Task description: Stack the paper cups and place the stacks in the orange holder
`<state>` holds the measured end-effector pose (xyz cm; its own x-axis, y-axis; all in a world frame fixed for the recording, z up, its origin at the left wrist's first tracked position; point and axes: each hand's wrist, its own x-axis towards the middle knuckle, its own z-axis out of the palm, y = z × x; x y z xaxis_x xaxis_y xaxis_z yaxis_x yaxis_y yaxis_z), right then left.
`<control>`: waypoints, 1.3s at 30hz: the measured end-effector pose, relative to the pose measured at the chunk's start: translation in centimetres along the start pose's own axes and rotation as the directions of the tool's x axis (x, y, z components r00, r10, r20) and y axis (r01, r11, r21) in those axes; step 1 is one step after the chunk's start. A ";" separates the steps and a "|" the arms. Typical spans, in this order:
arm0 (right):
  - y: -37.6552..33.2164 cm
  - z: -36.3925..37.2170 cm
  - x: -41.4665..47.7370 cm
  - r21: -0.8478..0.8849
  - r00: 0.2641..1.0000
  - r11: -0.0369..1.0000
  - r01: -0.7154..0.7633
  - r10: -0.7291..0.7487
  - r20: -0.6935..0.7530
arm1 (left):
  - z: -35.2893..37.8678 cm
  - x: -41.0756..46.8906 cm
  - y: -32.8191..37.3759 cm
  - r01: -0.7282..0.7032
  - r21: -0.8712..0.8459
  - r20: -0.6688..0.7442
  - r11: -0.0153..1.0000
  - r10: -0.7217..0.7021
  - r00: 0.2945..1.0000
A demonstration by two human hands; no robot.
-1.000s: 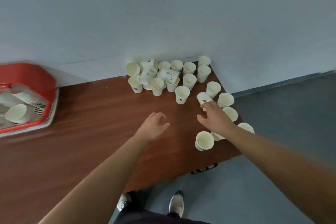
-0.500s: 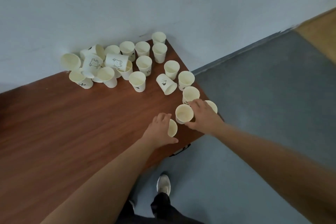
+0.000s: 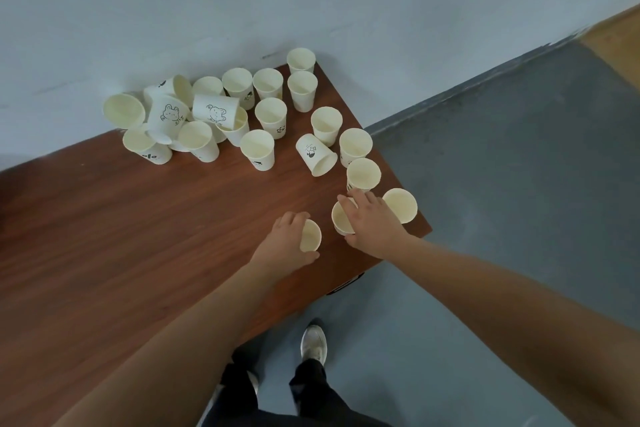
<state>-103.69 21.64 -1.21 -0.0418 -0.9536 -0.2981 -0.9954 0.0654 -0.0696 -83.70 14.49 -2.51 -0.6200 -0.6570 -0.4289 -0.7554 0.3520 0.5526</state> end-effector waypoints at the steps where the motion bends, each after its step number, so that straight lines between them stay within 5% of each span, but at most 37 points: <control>1: 0.0 0.0 0.0 0.005 1.000 1.000 -0.001 0.001 0.005 | -0.2 0.0 -0.1 0.004 -0.010 -0.008 1.000 -0.004 1.000; 9: -2.8 -5.5 1.4 0.205 0.990 0.978 0.035 -0.005 -0.144 | -5.6 -1.8 -2.1 0.099 -0.097 -0.159 0.990 -0.113 0.981; 16: -9.0 -13.8 5.3 0.233 0.966 0.964 0.130 -0.070 -0.250 | -15.5 -7.5 -5.8 0.187 -0.192 -0.369 0.963 -0.248 0.896; 26: -28.2 -23.4 10.2 0.222 0.874 0.880 0.420 -0.325 -0.362 | -27.4 -23.0 -15.6 0.279 -0.348 -0.640 0.895 -0.444 0.627; 39: -54.7 -25.3 16.2 0.248 0.812 0.787 0.564 -0.475 -0.340 | -34.2 -35.5 -35.4 0.331 -0.543 -0.659 0.771 -0.636 0.402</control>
<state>-52.05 -4.84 21.86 0.4093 -0.9052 0.1145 -0.7861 -0.4135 -0.4593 -27.71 2.55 17.64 0.3715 -0.9269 -0.0533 -0.6729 -0.3084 0.6724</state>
